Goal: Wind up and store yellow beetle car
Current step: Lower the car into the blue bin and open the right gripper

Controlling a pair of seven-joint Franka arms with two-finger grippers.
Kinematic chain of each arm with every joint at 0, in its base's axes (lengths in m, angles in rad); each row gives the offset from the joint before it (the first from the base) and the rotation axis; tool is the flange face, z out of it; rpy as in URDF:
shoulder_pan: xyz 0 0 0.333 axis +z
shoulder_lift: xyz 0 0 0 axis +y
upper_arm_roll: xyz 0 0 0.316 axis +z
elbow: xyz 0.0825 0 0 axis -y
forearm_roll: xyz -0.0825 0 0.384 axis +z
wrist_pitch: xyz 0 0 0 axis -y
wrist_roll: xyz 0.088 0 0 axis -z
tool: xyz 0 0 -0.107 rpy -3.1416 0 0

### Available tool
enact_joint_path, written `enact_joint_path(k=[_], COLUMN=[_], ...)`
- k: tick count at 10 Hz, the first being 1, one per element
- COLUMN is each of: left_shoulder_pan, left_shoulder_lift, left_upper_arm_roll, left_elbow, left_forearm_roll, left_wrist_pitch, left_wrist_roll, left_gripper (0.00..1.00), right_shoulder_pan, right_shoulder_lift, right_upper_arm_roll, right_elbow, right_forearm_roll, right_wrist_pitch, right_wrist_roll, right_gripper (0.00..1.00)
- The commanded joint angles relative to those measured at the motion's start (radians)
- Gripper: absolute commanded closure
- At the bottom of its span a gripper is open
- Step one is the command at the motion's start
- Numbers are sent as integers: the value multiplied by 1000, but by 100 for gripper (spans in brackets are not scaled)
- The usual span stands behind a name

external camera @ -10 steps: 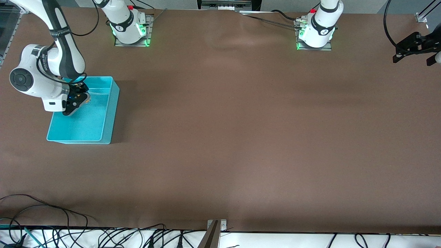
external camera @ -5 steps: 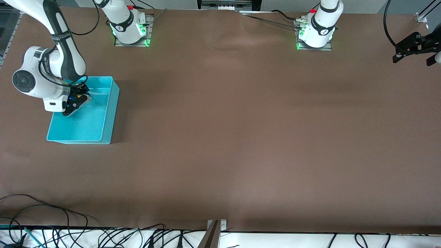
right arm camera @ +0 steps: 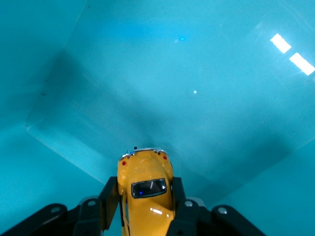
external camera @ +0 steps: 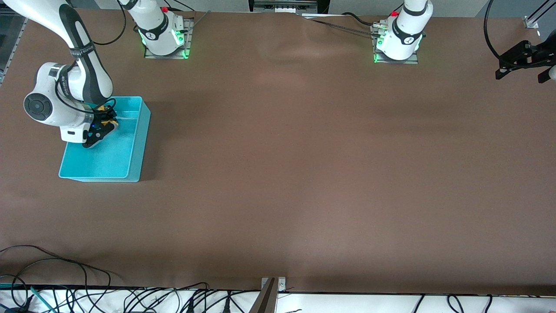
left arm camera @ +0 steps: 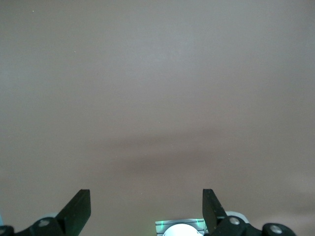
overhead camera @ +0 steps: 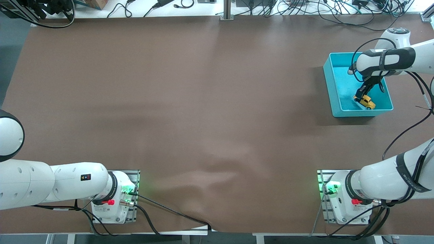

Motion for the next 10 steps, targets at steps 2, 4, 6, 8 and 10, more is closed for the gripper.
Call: enact_joint_path(k=[2, 4, 6, 8, 10], left_shoulder_pan=[9, 9, 9, 9, 10], left_shoulder_lift=[15, 15, 15, 15, 15], left_upper_arm_roll=[-1, -1, -1, -1, -1], left_elbow=[36, 36, 36, 36, 36], left_forearm_roll=[-5, -5, -5, -5, -5], left_wrist_pitch=[-25, -25, -25, -25, -25], left_wrist_roll=[5, 5, 5, 5, 5], left_gripper=[0, 0, 0, 0, 0], right_shoulder_pan=[18, 33, 44, 67, 68], right_shoulder_lift=[-7, -27, -30, -21, -22], right_upper_arm_roll=[2, 4, 21, 64, 111], right_elbow=[19, 89, 297, 494, 612], right_forearm_roll=[-18, -18, -7, 1, 25], right_wrist_pitch=[7, -8, -185, -305, -373], right_wrist_roll=[23, 24, 27, 96, 183], right_gripper=[14, 0, 0, 0, 0])
